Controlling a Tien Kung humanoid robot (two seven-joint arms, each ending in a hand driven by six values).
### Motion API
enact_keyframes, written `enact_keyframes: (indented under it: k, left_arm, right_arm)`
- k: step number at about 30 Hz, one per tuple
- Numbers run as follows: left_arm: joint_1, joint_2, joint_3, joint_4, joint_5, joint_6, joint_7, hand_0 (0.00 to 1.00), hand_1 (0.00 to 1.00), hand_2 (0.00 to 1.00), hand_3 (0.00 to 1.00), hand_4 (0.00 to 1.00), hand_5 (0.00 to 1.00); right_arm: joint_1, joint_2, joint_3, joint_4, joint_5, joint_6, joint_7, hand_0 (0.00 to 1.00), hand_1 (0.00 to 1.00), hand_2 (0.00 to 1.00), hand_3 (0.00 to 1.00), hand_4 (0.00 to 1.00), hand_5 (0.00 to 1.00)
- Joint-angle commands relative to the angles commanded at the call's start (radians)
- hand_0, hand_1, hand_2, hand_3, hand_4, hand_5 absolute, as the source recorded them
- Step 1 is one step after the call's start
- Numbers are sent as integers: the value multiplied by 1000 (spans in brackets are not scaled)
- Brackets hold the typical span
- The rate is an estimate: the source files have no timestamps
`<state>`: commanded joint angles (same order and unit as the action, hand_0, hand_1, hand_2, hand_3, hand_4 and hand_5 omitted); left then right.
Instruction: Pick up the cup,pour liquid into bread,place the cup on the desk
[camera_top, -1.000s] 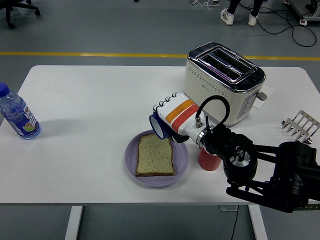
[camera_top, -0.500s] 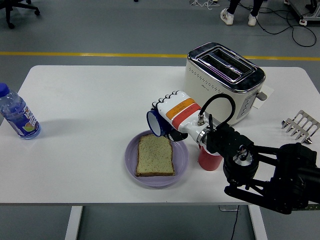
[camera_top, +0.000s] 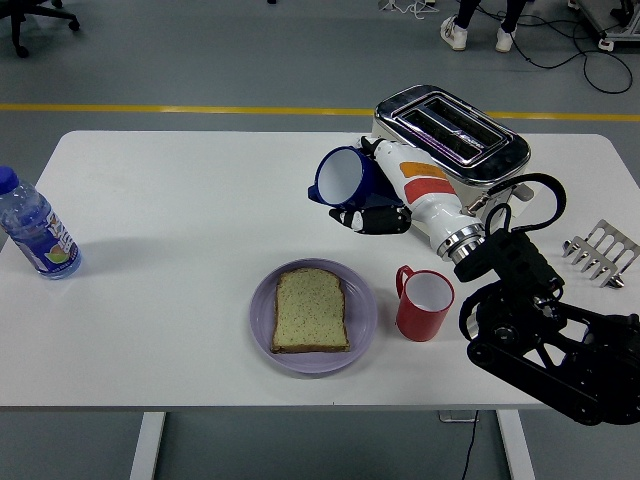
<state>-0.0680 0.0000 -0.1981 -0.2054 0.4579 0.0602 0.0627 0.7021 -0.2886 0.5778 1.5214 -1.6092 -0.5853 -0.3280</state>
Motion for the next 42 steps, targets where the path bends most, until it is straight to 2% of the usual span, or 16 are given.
enact_keyframes:
  k: [2, 5, 7, 11, 14, 20, 24, 30, 33, 36, 39, 42]
  left_arm:
    - [1, 1, -1, 0, 2, 0, 0, 635, 646, 657, 553, 325, 835]
    - [4, 2, 0, 1, 3, 0, 0, 636, 647, 657, 553, 325, 834]
    - [5, 2, 2, 1, 5, 0, 0, 636, 647, 657, 553, 325, 834]
    - [5, 2, 6, 1, 7, 0, 0, 635, 646, 657, 553, 324, 834]
    - [4, 2, 4, 1, 8, 0, 0, 635, 646, 657, 553, 324, 834]
    - [-2, 4, -2, 1, 13, 1, -1, 635, 646, 657, 553, 324, 835]
    - [-7, 4, -3, 1, 16, 1, -1, 635, 646, 657, 554, 324, 834]
    - [-11, 6, -7, 1, 18, 1, -1, 635, 646, 657, 553, 324, 834]
    - [-13, 6, -6, 1, 19, 1, -1, 635, 646, 657, 553, 324, 834]
    - [-15, 6, -4, 1, 21, 1, -1, 635, 646, 657, 552, 324, 835]
    - [-16, 5, -2, 1, 21, 1, -1, 635, 646, 657, 552, 324, 835]
    - [-17, 6, -3, 1, 23, 2, -1, 635, 646, 657, 552, 324, 834]
  right_arm:
    - [-43, 1, 60, 20, 77, -57, -17, 441, 379, 532, 562, 570, 2]
    - [-105, 9, 150, 39, 152, -60, 11, 453, 389, 533, 561, 564, 2]
    - [-155, 13, 211, 48, 223, -60, 61, 453, 389, 533, 561, 564, 2]
    - [-213, 5, 268, 46, 325, -60, 153, 471, 396, 534, 564, 546, 2]
    - [-274, -11, 311, 40, 375, -60, 241, 471, 396, 534, 564, 546, 2]
    - [-361, -21, 387, 16, 423, -60, 366, 476, 395, 532, 565, 531, 2]
    - [-407, -13, 432, -16, 460, -60, 468, 480, 392, 528, 564, 524, 2]
    - [-500, 34, 495, -99, 547, -60, 665, 480, 394, 527, 563, 512, 2]
    - [-523, 55, 509, -133, 572, -60, 719, 480, 394, 527, 563, 512, 2]
    - [-556, 87, 525, -190, 620, -60, 806, 492, 397, 526, 564, 496, 2]
    - [-575, 101, 524, -241, 650, -60, 894, 492, 397, 526, 564, 496, 2]
    - [-586, 110, 524, -275, 641, -60, 948, 502, 404, 522, 564, 479, 2]
